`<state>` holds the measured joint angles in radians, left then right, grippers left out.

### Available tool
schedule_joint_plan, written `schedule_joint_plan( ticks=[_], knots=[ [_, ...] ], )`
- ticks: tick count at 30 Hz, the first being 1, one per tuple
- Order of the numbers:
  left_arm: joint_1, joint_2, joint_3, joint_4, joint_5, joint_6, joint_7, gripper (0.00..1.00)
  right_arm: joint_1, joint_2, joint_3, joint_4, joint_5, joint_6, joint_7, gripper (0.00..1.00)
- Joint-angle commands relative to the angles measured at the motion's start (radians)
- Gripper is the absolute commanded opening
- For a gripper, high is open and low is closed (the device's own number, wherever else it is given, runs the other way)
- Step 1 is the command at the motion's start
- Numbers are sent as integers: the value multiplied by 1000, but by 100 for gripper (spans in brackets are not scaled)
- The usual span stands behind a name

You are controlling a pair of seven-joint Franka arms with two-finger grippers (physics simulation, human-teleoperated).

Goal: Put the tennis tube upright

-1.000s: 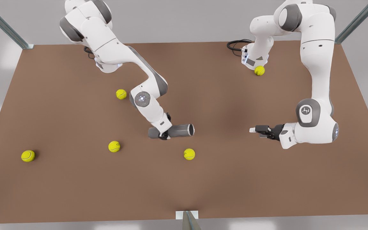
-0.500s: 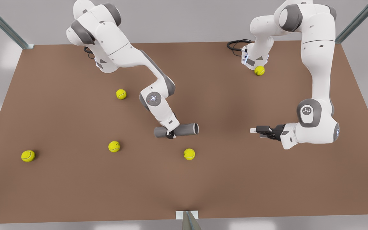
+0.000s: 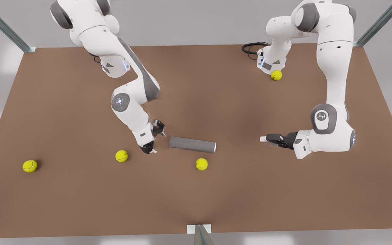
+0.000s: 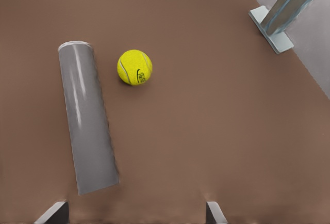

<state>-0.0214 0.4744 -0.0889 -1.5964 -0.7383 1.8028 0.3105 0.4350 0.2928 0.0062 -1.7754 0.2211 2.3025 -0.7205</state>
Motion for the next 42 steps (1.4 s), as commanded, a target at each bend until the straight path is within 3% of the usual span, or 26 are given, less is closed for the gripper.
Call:
schedule_joint_plan(
  ticks=[1,4,6,10,20,42],
  knots=[
    [-12,4,-2,-5,-18,26,-1,99,-21,-18,0,1,0,-31,24,100],
    [-97,72,-2,-7,-121,133,-60,99,-223,-144,-2,13,-71,-235,285,100],
    [-123,104,-2,-4,-196,170,-61,99,-361,-150,-3,134,-108,-414,349,100],
    [-158,161,-9,6,-268,233,-45,99,-450,-172,0,249,-243,-618,526,100],
    [-172,230,-60,61,-263,144,9,99,-479,-132,1,278,-270,-646,520,100],
    [-196,282,-86,-14,-260,260,110,99,-484,-77,0,267,-344,-658,484,100]
  ],
)
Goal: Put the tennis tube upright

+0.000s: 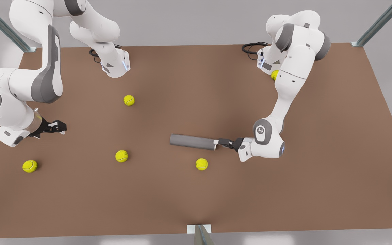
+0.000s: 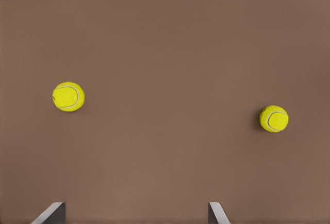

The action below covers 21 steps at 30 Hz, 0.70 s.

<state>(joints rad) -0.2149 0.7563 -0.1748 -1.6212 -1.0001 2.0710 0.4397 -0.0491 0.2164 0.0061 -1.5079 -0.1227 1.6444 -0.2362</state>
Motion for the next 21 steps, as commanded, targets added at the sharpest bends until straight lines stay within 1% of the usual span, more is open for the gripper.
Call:
schedule_joint_plan(
  ticks=[1,7,12,14,21],
  knots=[
    [0,0,0,-2,-11,1,5,99,0,0,0,0,0,0,0,100],
    [-3,5,0,-3,-29,46,5,99,-6,8,0,2,0,0,0,100],
    [-12,35,0,4,-51,63,22,99,-9,9,0,-2,2,12,-2,100],
    [-21,43,-14,3,-57,90,27,99,-9,9,0,-2,2,11,-2,100],
    [-21,49,-34,4,-91,96,28,99,-12,9,0,-2,2,12,-3,100]
  ],
)
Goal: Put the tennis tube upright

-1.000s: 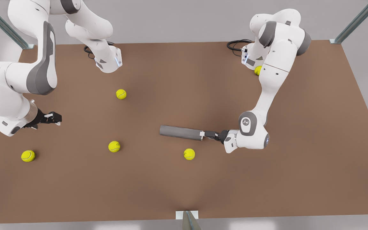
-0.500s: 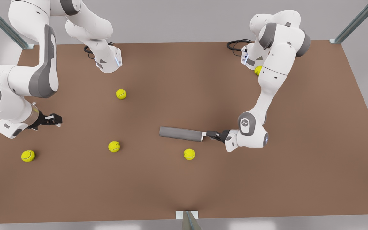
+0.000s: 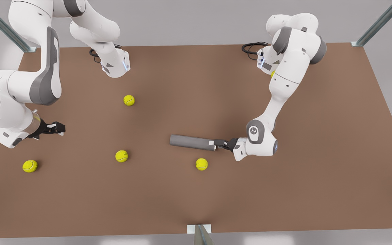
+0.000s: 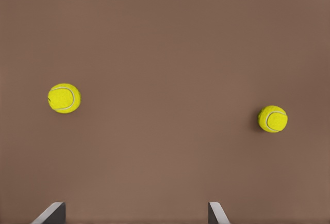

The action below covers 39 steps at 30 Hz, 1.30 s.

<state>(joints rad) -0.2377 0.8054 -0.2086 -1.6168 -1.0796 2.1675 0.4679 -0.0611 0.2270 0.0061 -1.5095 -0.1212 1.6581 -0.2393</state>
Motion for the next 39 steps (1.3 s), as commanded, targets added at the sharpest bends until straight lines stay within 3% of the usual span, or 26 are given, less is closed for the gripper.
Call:
schedule_joint_plan(
  ticks=[1,19,20,22,25,32,39],
  knots=[
    [0,0,1,0,-11,0,0,99,1,0,0,0,0,0,0,100],
    [-22,41,-20,3,-105,28,64,99,-3,11,0,2,0,0,0,100],
    [-20,41,-20,3,-105,28,64,92,-3,11,0,2,0,0,-2,100],
    [-18,40,-22,3,-105,28,66,59,-3,11,0,2,0,0,-2,100],
    [-15,40,-22,3,-120,26,83,37,-3,9,0,2,0,0,-2,100],
    [-8,28,-32,3,-121,14,84,24,-46,2,0,2,5,-9,-17,100],
    [77,21,-110,0,-140,-9,84,21,-39,-9,14,-2,12,-3,-26,100]
  ],
)
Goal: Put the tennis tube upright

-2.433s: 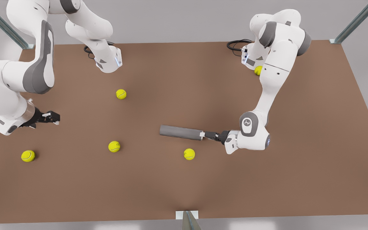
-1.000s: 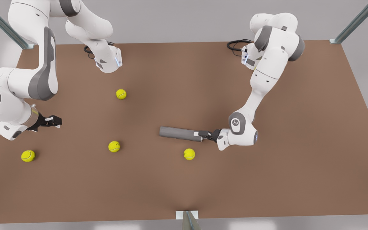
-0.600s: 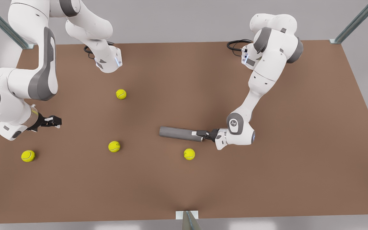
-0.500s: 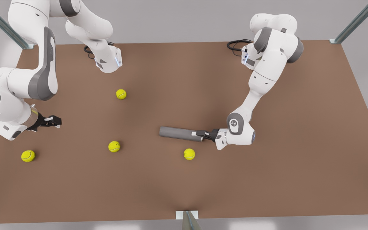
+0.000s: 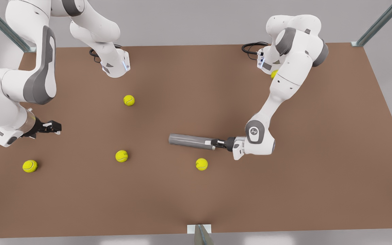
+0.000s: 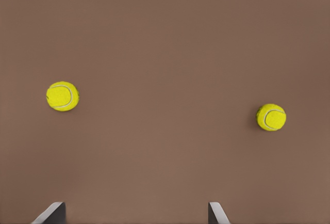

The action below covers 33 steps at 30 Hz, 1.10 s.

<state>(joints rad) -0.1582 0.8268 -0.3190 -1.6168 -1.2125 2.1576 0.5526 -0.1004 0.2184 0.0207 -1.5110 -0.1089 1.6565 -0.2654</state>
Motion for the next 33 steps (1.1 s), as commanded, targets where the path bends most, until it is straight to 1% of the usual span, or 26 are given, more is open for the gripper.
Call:
schedule_joint_plan(
  ticks=[1,5,7,9,16,23,26,33],
  knots=[
    [2,0,-2,0,-7,-1,0,21,-1,-1,1,0,0,0,0,100],
    [58,-2,-60,-6,-7,-4,-2,21,-8,7,-1,0,2,20,0,100],
    [63,-15,-61,-9,-7,-4,-16,21,-2,7,1,-1,2,20,0,100],
    [97,-17,-94,-21,-7,-4,-14,21,-2,10,1,-1,2,22,0,100],
    [166,-66,-120,-52,-7,-47,-43,21,-13,15,-1,-1,2,25,0,100],
    [246,-164,-120,-113,8,-108,-117,21,-13,27,1,-1,2,26,0,100],
    [261,-173,-120,-121,10,-110,-125,21,-13,25,1,0,3,26,0,100],
    [270,-224,-117,-120,142,-120,-286,21,-13,21,-1,0,2,23,-12,100]
  ],
)
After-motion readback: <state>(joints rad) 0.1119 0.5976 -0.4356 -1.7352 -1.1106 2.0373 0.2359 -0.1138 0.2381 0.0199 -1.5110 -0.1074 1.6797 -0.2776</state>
